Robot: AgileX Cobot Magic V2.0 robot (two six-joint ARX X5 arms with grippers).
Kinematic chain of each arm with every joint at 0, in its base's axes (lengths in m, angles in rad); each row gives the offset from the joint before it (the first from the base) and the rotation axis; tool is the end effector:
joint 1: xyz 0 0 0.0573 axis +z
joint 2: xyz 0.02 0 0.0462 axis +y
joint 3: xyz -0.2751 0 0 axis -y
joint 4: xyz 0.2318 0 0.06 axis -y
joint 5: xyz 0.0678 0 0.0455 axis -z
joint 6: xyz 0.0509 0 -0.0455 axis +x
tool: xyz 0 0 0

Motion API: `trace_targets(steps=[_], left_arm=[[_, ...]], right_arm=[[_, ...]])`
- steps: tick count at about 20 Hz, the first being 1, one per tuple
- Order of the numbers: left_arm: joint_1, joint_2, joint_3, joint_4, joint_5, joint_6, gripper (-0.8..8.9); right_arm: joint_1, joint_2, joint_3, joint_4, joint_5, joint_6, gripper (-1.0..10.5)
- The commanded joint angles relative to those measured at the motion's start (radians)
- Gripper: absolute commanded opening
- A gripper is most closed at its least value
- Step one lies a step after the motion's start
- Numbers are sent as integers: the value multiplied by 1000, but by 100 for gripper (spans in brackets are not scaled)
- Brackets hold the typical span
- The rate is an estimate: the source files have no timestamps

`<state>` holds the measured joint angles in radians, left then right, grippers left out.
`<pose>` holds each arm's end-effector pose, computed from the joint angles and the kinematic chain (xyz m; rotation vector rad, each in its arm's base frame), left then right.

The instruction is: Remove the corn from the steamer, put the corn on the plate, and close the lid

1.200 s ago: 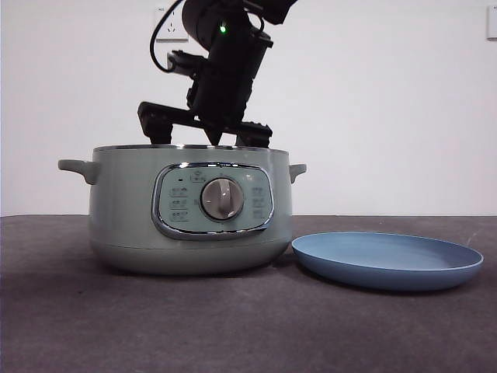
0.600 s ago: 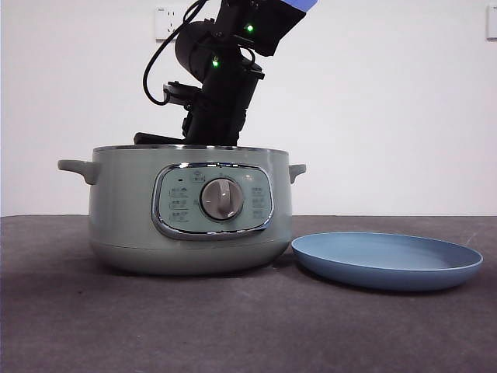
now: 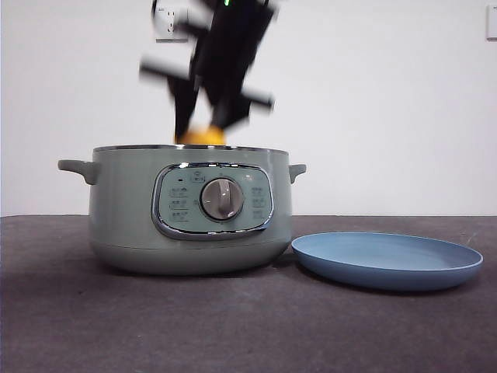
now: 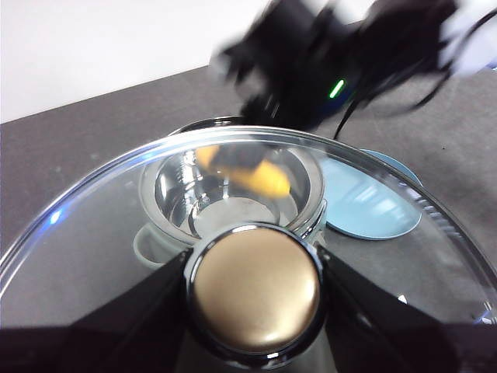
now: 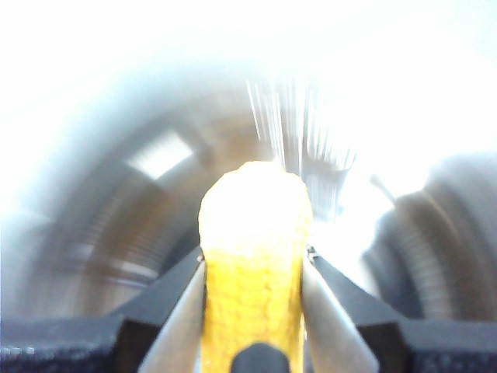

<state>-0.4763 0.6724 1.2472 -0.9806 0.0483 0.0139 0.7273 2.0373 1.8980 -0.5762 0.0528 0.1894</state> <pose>0.0662 -0.0369 0.4044 0.1006 0.3975 -0.5201 0.3537 0.3112 0.2986 -0.1016 0.7298 0.5767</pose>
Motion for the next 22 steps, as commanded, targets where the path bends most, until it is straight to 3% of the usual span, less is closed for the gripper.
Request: trace_targets(steps=[1, 3, 5, 8, 15, 18, 22], left_arm=[[-2, -11, 5, 43, 5, 10, -8], [-2, -11, 5, 44, 5, 10, -8], [-2, -11, 5, 44, 5, 10, -8], [-2, -11, 5, 45, 5, 10, -8], [-2, -11, 5, 45, 5, 9, -8], [-2, -11, 5, 44, 5, 9, -8], [-2, -11, 5, 43, 5, 8, -8]], right_arm=[[-7, -138, 5, -21, 20, -50, -17], [-12, -265, 5, -111, 127, -109, -17], [-54, -362, 2, -240, 133, -139, -17], [-127, -454, -104, -257, 128, -146, -17], [-279, -633, -600, 1, 13, -84, -17], [-325, -637, -733, 90, -40, -59, -17], [-370, -605, -966, 337, -94, 10, -17]])
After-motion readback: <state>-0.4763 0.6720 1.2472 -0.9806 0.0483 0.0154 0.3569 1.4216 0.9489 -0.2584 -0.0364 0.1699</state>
